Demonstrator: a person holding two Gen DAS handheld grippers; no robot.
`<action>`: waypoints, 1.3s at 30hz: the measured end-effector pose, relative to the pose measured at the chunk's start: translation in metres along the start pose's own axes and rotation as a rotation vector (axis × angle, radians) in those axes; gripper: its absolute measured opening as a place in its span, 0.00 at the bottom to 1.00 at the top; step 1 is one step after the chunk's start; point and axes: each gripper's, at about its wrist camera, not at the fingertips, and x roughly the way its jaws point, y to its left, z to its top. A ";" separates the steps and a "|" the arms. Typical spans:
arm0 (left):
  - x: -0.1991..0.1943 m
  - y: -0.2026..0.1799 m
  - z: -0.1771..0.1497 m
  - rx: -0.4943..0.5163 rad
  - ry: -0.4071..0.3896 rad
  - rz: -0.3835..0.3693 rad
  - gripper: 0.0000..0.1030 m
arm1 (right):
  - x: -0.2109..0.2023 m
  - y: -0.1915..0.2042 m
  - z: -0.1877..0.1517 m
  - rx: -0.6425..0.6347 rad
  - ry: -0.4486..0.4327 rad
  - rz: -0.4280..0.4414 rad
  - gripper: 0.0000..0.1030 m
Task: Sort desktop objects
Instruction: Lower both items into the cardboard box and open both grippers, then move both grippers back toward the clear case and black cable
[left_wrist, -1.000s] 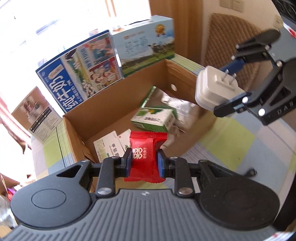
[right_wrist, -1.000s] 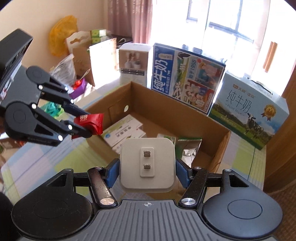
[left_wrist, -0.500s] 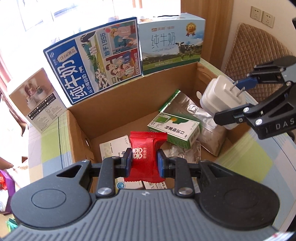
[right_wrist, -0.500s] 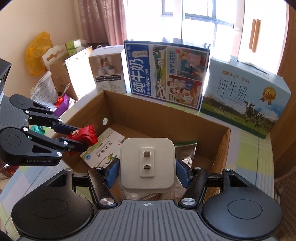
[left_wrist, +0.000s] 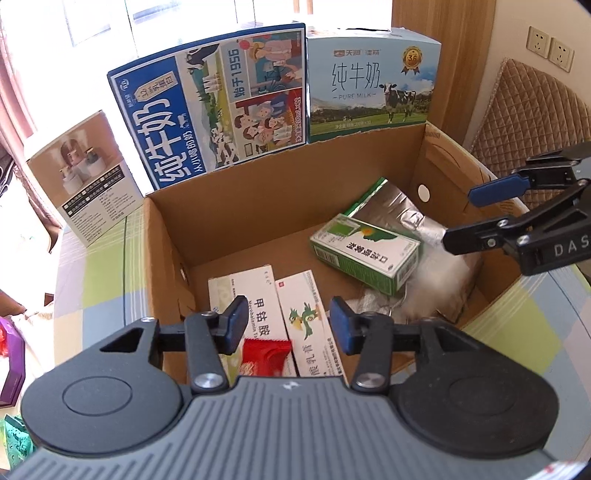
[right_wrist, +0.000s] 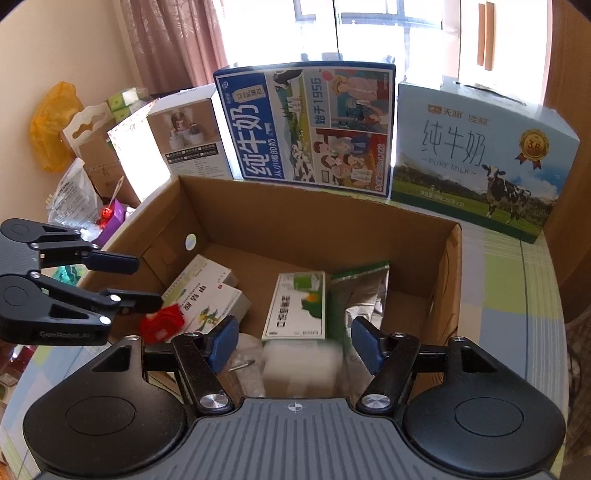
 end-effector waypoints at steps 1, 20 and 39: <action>-0.002 0.001 -0.001 -0.002 -0.003 0.000 0.42 | -0.002 -0.001 -0.002 0.005 -0.003 -0.005 0.67; -0.091 -0.034 -0.077 0.028 -0.090 -0.052 0.65 | -0.102 0.025 -0.110 -0.085 -0.009 -0.003 0.84; -0.059 -0.093 -0.175 0.136 0.096 -0.144 0.85 | -0.069 0.050 -0.219 -0.348 0.219 0.069 0.67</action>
